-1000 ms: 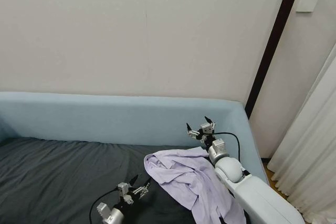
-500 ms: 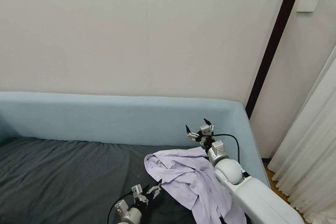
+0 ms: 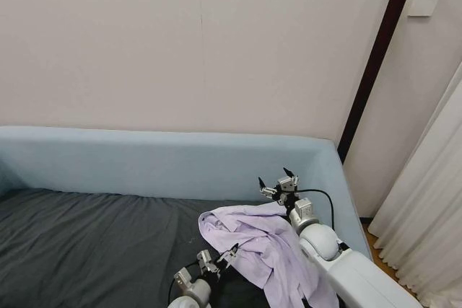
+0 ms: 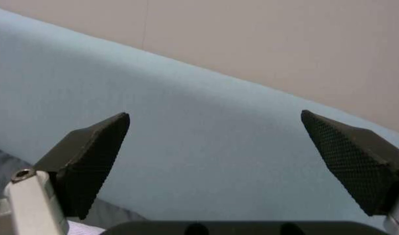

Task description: Pick up the clothes from the sofa and hang them on the clothes hanger.

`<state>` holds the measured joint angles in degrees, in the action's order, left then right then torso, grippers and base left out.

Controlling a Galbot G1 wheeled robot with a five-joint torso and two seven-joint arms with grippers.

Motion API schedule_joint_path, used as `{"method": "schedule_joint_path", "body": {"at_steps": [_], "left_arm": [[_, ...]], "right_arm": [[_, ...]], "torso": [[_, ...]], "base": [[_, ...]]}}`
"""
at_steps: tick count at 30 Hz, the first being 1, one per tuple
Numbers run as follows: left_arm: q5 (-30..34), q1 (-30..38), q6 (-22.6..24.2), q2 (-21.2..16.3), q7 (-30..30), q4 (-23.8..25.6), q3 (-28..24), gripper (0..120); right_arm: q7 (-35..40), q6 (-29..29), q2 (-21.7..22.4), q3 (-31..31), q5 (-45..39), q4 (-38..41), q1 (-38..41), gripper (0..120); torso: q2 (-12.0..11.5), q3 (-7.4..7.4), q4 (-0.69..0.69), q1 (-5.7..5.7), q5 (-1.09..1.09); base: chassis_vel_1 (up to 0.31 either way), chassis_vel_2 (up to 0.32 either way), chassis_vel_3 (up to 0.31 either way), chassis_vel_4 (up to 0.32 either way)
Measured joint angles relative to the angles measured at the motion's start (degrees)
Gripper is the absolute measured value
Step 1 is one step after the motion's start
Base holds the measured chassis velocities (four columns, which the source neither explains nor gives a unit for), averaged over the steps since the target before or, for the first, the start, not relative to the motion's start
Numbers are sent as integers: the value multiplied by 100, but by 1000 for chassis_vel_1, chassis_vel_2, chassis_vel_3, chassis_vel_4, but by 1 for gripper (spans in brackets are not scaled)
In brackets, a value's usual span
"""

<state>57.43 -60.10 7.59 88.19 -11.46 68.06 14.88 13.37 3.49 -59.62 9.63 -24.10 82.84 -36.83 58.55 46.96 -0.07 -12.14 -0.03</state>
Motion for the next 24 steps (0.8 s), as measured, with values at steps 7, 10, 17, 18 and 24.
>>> {"method": "schedule_joint_path", "body": {"at_steps": [7,10,17,18,24], "left_arm": [[-84,116,40,113,166,-189,88,100],[-77,98,116,-27,176,-129,79,100],[-35,107,873,-423,374,34,64,100],[-28,99,981,-446,396,63,73,100],[-77,88,1365,-339,457,105,173,100]], "right_arm": [[3,-39,38,-7,2,98,-77,100],[10,-45,-1,-13,38,93,-105,100],[28,-74,-117,-146,109,52,-208,100],[28,-75,-120,-169,109,40,-216,100],[28,-76,-120,-283,99,47,-297,100]], "torso": [[0,0,0,0,-1],[0,0,1,0,0],[0,0,1,0,0],[0,0,1,0,0],[0,0,1,0,0]], "base": [[0,0,0,0],[0,0,0,0],[0,0,0,0],[0,0,0,0],[0,0,0,0]]}}
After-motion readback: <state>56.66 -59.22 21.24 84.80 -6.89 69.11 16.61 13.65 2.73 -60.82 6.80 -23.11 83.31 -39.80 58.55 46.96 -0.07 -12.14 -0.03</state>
